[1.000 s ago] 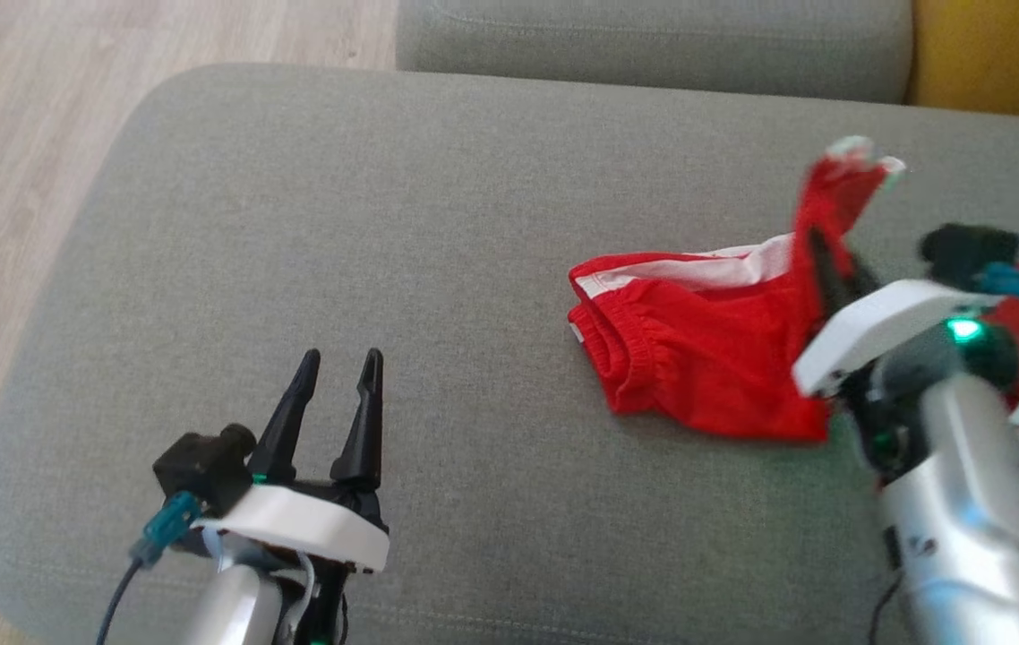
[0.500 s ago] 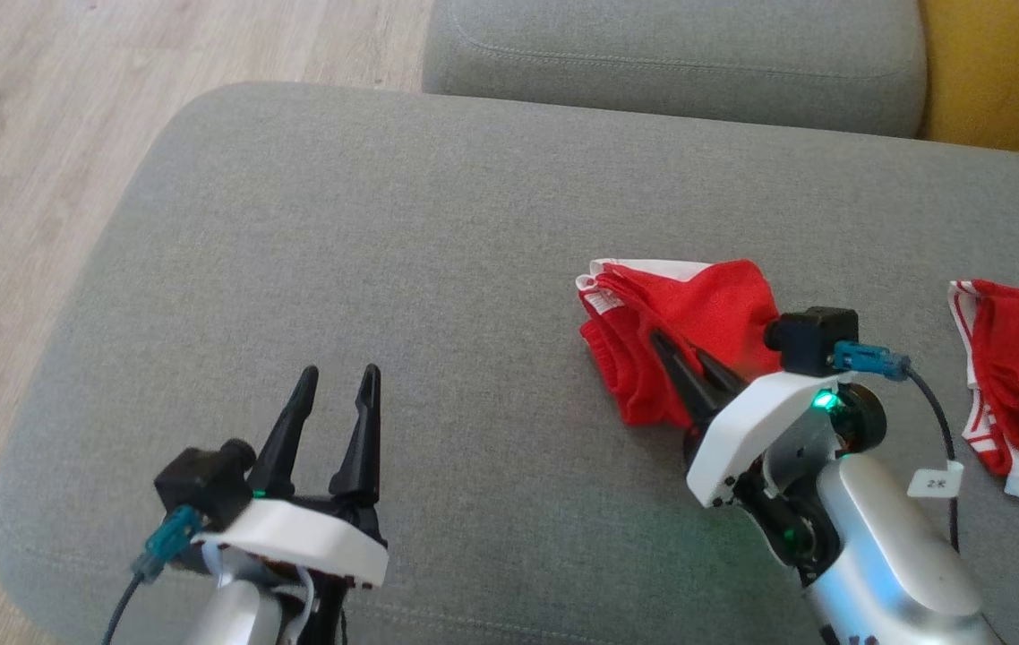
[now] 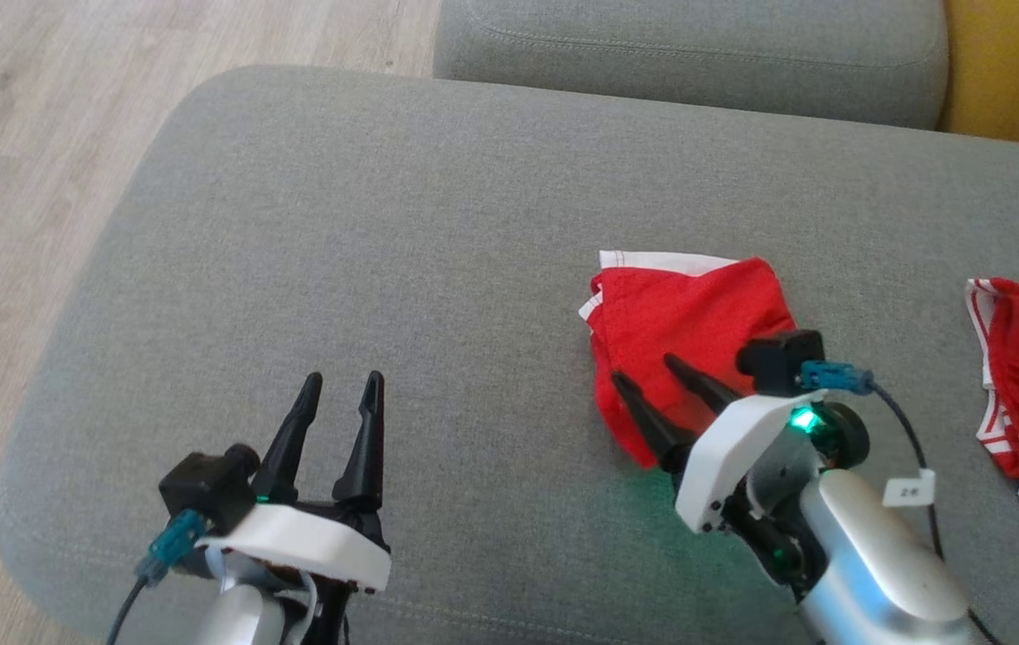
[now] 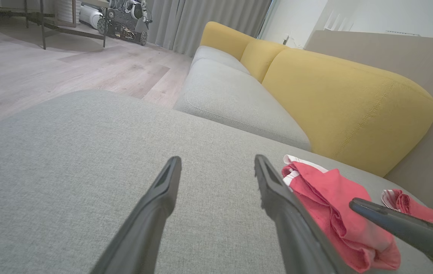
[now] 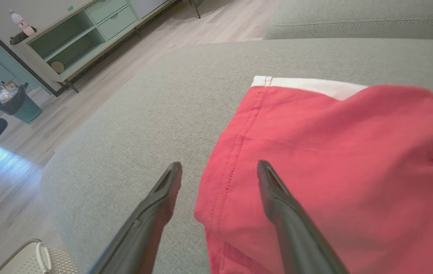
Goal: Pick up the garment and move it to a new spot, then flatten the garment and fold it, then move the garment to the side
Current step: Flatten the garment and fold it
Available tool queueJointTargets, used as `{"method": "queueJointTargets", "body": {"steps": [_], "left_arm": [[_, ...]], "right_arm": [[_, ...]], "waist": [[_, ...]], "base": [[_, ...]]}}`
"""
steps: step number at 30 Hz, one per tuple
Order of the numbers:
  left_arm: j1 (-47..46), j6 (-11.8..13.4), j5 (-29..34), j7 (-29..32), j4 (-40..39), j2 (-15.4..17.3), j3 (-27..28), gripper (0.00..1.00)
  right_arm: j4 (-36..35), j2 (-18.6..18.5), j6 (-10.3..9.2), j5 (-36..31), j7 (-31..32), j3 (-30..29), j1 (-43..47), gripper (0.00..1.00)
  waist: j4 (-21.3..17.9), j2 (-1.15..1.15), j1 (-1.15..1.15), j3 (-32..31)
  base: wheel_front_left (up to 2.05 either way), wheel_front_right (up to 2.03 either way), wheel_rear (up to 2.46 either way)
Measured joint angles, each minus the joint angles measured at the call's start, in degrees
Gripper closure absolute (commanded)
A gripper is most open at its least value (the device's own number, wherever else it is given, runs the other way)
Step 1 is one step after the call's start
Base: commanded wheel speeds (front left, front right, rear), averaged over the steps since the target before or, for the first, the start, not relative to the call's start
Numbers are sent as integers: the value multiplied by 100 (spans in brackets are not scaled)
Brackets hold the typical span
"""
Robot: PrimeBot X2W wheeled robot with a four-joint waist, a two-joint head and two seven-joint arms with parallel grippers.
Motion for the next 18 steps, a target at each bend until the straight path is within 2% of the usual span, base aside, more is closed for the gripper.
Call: {"method": "queueJointTargets", "body": {"steps": [8, 18], "left_arm": [[2, 43, 0, 0, -3, 1, 27, 0], [1, 41, -58, 0, -219, 1, 123, 0]], "right_arm": [[-141, -177, 0, -229, -216, -386, -23, 0], [-799, -517, 0, -1223, -1044, -1417, 157, 0]], "waist": [[-160, 0, 0, -95], [-697, 0, 0, -242]], "base": [[0, 0, 0], [0, 0, 0]]}}
